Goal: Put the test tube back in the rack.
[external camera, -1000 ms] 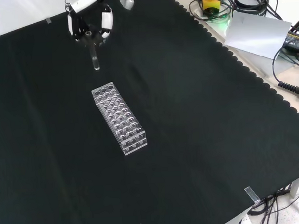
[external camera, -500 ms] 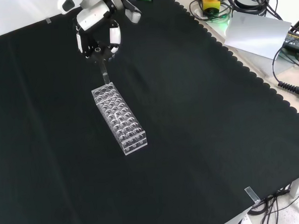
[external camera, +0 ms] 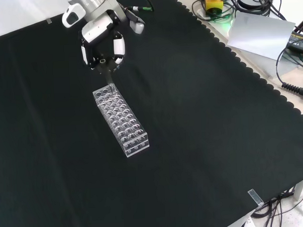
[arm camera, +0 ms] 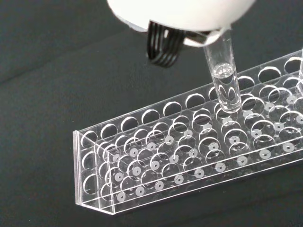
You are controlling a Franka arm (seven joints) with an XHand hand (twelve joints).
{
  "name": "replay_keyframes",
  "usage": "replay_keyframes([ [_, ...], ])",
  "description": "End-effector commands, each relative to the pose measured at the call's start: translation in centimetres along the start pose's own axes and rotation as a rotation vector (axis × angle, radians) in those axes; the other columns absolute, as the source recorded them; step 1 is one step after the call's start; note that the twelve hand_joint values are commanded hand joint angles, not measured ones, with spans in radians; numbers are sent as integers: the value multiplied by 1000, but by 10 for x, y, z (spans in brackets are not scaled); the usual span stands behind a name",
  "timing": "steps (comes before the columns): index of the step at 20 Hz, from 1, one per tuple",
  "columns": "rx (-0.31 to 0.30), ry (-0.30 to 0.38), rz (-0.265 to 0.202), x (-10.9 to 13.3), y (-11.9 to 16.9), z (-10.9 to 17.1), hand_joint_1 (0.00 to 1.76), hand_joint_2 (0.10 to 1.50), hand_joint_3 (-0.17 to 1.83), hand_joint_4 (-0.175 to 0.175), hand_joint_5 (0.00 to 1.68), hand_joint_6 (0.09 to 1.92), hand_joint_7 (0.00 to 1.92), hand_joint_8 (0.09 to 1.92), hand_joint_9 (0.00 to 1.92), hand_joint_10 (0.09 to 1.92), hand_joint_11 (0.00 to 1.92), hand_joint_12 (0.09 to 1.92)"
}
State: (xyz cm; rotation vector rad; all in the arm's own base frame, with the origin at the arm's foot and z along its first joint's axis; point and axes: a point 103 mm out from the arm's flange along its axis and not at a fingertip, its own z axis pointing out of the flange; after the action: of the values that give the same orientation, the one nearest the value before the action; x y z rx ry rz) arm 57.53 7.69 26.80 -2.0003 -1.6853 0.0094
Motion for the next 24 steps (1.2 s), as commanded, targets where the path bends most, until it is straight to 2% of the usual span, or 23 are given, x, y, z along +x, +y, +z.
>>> replay_keyframes([
  [1,-3,12,-3,-1,10,8,1421,595,744,-175,1239,715,1314,795,1284,646,1061,1053],
  [9,-2,10,7,-7,14,10,1429,598,738,-175,1236,716,1313,801,1266,646,1059,1054],
  [18,-2,34,24,-28,19,15,1429,600,735,-175,1235,718,1312,802,1264,649,1058,1054],
  [24,-2,45,20,-26,25,19,1429,600,735,-175,1234,719,1312,803,1263,650,1058,1055],
])
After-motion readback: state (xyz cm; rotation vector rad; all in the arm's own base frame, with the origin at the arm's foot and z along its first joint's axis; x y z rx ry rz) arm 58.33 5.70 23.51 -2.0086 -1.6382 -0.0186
